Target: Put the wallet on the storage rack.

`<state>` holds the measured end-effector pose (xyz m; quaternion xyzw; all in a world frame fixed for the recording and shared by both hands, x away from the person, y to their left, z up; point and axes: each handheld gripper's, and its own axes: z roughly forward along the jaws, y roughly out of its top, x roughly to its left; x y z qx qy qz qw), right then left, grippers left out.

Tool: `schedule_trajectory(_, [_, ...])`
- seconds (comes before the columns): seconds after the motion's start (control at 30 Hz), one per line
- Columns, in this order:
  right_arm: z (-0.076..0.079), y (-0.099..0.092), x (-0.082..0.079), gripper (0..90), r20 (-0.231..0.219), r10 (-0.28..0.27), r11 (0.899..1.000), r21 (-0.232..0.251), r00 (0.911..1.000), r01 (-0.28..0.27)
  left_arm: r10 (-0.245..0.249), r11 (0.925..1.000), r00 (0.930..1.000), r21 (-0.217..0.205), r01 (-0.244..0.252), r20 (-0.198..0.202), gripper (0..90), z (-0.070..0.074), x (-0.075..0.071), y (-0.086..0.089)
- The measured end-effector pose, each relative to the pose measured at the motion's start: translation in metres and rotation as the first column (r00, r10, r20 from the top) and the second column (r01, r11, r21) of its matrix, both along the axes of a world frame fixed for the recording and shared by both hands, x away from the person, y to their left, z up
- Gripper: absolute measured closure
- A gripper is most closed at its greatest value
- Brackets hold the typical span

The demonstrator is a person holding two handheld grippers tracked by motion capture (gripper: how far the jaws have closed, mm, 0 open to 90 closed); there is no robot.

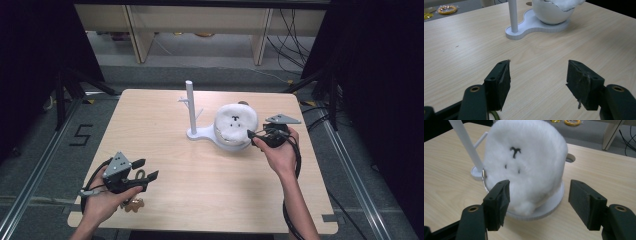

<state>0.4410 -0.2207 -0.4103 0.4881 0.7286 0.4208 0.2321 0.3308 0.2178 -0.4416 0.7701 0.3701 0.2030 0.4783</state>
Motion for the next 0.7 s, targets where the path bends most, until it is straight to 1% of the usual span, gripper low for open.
schedule_trajectory(0.03, [-0.001, -0.001, -0.003, 35.3, -0.001, 0.005, 1.0, -0.005, 1.0, -0.005, 0.001, 1.0, 1.0, 0.005, -0.001, -0.005, 34.8, 0.0, 0.0, 0.0])
schedule_trajectory(0.07, [-0.003, -0.004, -0.005, 36.7, 0.007, 0.028, 1.0, -0.012, 0.9996, -0.028, 0.0, 1.0, 1.0, 0.004, 0.0, -0.006, 34.8, 0.0, 0.0, 0.0])
schedule_trajectory(0.1, [-0.004, -0.004, -0.008, 38.5, 0.0, 0.027, 1.0, -0.015, 0.9996, -0.027, -0.003, 1.0, 1.0, 0.002, 0.003, -0.007, 34.8, -0.001, 0.0, -0.001])
schedule_trajectory(0.13, [-0.005, -0.004, -0.012, 40.5, -0.009, 0.03, 1.0, -0.008, 0.9995, -0.03, -0.008, 1.0, 1.0, 0.001, 0.008, -0.004, 34.8, -0.001, 0.001, 0.0])
schedule_trajectory(0.17, [-0.005, -0.005, -0.015, 41.4, -0.021, 0.027, 0.999, -0.02, 0.9994, -0.028, -0.006, 1.0, 1.0, 0.003, 0.006, -0.006, 34.8, -0.001, 0.001, 0.0])
schedule_trajectory(0.2, [-0.007, -0.005, -0.018, 42.4, -0.014, 0.036, 0.999, -0.009, 0.9992, -0.036, 0.0, 1.0, 0.9999, 0.003, 0.0, -0.011, 34.8, -0.002, 0.001, 0.0])
schedule_trajectory(0.27, [-0.01, -0.005, -0.025, 44.4, -0.013, 0.035, 0.999, -0.005, 0.9993, -0.035, 0.007, 0.9999, 0.9998, 0.009, -0.007, -0.016, 34.8, -0.003, 0.001, 0.001])
schedule_trajectory(0.3, [-0.011, -0.002, -0.03, 44.7, -0.036, 0.013, 1.0, 0.015, 0.9993, -0.012, 0.006, 1.0, 0.9999, 0.003, -0.006, -0.016, 34.8, -0.004, 0.002, 0.002])
schedule_trajectory(0.37, [-0.015, -0.005, -0.035, 45.2, -0.02, 0.032, 0.999, -0.004, 0.9993, -0.033, 0.01, 0.9998, 0.9998, 0.017, -0.01, -0.019, 34.8, -0.003, 0.002, 0.004])
schedule_trajectory(0.43, [-0.019, -0.005, -0.041, 45.2, -0.02, 0.035, 0.999, 0.003, 0.9992, -0.035, 0.018, 0.9996, 0.9993, 0.022, -0.017, -0.032, 34.5, -0.003, 0.003, 0.006])
schedule_trajectory(0.47, [-0.021, -0.006, -0.046, 45.2, -0.026, 0.033, 0.999, 0.008, 0.9991, -0.033, 0.014, 0.9996, 0.9994, 0.023, -0.014, -0.032, 34.2, -0.003, 0.004, 0.007])
schedule_trajectory(0.5, [-0.023, -0.006, -0.048, 45.2, -0.026, 0.034, 0.999, 0.012, 0.9991, -0.033, 0.01, 0.9994, 0.9994, 0.033, -0.009, -0.033, 34.1, -0.003, 0.005, 0.008])
schedule_trajectory(0.53, [-0.024, -0.007, -0.05, 45.1, -0.031, 0.028, 1.0, 0.008, 0.9991, -0.028, 0.018, 0.9991, 0.9992, 0.038, -0.017, -0.035, 34.1, -0.003, 0.005, 0.009])
schedule_trajectory(0.57, [-0.026, -0.007, -0.054, 45.1, -0.024, 0.028, 1.0, 0.013, 0.9993, -0.028, 0.025, 0.9981, 0.9989, 0.057, -0.022, -0.039, 34.1, -0.003, 0.005, 0.01])
schedule_trajectory(0.6, [-0.028, -0.008, -0.057, 45.1, -0.027, 0.025, 1.0, 0.017, 0.9993, -0.025, 0.019, 0.9986, 0.9989, 0.05, -0.017, -0.043, 34.1, -0.003, 0.006, 0.01])
schedule_trajectory(0.63, [-0.029, -0.009, -0.06, 45.1, -0.036, 0.012, 1.0, 0.018, 0.9993, -0.012, 0.02, 0.9985, 0.9987, 0.052, -0.017, -0.047, 34.1, -0.003, 0.006, 0.01])
schedule_trajectory(0.67, [-0.031, -0.01, -0.062, 45.5, -0.034, 0.017, 1.0, 0.022, 0.9993, -0.017, 0.023, 0.9977, 0.9985, 0.064, -0.02, -0.049, 34.1, -0.002, 0.006, 0.01])
schedule_trajectory(0.7, [-0.033, -0.011, -0.065, 46.0, -0.053, 0.014, 1.0, 0.019, 0.9985, -0.013, 0.015, 0.9982, 0.9986, 0.058, -0.012, -0.051, 34.0, -0.002, 0.006, 0.009])
